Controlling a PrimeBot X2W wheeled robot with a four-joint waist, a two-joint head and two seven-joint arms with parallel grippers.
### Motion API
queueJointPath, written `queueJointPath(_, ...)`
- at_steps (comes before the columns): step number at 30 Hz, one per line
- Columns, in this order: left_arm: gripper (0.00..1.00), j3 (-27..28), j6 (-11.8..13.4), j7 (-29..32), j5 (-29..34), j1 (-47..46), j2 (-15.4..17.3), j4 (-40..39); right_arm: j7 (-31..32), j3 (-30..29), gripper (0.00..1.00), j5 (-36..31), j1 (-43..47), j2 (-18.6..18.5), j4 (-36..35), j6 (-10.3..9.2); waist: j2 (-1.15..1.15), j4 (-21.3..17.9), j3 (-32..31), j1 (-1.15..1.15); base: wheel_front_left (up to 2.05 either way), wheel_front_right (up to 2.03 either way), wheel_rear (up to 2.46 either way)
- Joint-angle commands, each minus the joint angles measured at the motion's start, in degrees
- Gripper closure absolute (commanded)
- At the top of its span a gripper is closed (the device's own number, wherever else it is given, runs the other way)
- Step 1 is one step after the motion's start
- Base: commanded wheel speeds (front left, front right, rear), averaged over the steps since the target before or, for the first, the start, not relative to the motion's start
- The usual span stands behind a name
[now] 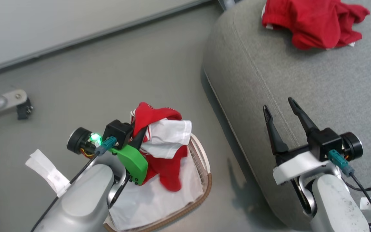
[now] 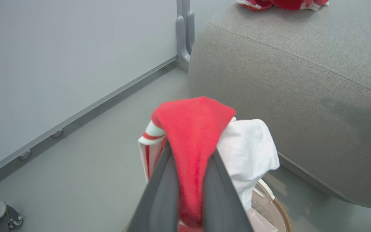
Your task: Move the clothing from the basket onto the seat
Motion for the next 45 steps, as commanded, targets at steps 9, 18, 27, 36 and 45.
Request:
queueJointPath(9,1.00,-0.5,-1.4,-0.2,4.3,-7.4,3.2,-5.0,0.0,0.4,0.00,-0.9,4.2,-0.2,1.6,-0.08,0.00,6.6,-16.9,0.00,0.00,0.00,0.00)
queueJointPath(18,1.00,-1.2,-1.8,3.3,3.7,-16.9,5.4,-8.6,0.0,1.8,0.00,-2.1,3.0,-0.2,2.4,-0.08,0.00,6.3,-19.2,0.00,0.00,0.00,0.00)
queueJointPath(27,1.00,-1.5,-1.8,4.5,3.6,-23.6,4.0,-9.7,0.0,7.4,0.00,-2.3,-0.3,-0.2,4.7,-0.08,0.00,6.8,-20.3,0.00,0.00,0.00,0.00)
queueJointPath(36,1.00,-4.1,-1.9,3.7,3.1,-25.9,2.6,-12.1,0.0,10.2,0.00,-4.0,-8.2,-1.1,9.6,-0.08,0.00,9.1,-21.0,0.00,0.00,0.00,0.00)
queueJointPath(45,1.00,-7.2,-1.8,3.3,2.2,-26.2,2.0,-15.4,0.0,18.4,0.00,3.1,-15.8,-6.1,14.9,-0.08,0.00,11.3,-21.1,0.00,0.00,0.00,0.00)
